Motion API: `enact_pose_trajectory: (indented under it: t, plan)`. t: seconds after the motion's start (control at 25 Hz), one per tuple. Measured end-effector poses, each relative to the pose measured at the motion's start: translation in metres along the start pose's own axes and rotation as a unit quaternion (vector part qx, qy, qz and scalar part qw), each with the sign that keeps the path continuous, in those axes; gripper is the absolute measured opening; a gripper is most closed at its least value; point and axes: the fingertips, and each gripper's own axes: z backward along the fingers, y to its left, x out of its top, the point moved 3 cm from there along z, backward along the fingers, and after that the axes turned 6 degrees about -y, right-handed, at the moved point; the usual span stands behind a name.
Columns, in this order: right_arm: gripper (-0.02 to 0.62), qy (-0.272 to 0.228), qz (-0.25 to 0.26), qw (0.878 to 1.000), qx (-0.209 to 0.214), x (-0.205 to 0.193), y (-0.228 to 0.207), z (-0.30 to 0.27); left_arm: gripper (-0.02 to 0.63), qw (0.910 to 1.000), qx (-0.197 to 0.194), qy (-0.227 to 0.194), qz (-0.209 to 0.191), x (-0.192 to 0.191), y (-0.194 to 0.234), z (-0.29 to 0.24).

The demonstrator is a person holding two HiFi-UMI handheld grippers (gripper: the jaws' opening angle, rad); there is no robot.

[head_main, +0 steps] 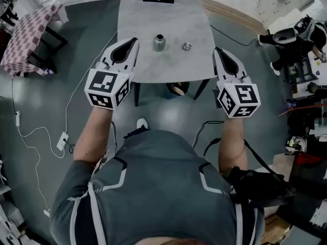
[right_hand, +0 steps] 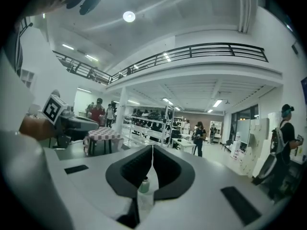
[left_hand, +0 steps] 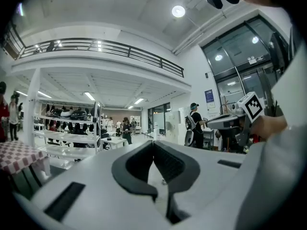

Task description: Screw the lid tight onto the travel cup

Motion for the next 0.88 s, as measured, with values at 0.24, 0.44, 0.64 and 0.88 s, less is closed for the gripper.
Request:
enact_pose_trajectory:
  t: [0.24, 0.44, 0.64, 0.88]
  plan:
    - [0.029, 0.016, -0.007, 1.000, -0.004, -0.008, 0.000, -0.043, 0.009, 0.9998, -0.008, 0.008, 0.014, -0.015, 0.039, -0.024]
    - [0.029, 0.021, -0.010, 1.000, 0.002, -0.018, -0.018, -0.067, 0.009, 0.9997, -0.009, 0.017, 0.016, -0.023, 0.044, -0.045]
    - [0.031, 0.018, -0.020, 0.999, 0.027, -0.038, -0.054, -0.089, 0.009, 0.9994, 0.015, 0.031, 0.011, -0.039, 0.035, -0.075]
    - [0.032, 0.017, -0.032, 0.996, 0.081, -0.058, -0.103, -0.122, 0.011, 0.9976, 0.050, 0.043, 0.020, -0.053, 0.023, -0.115]
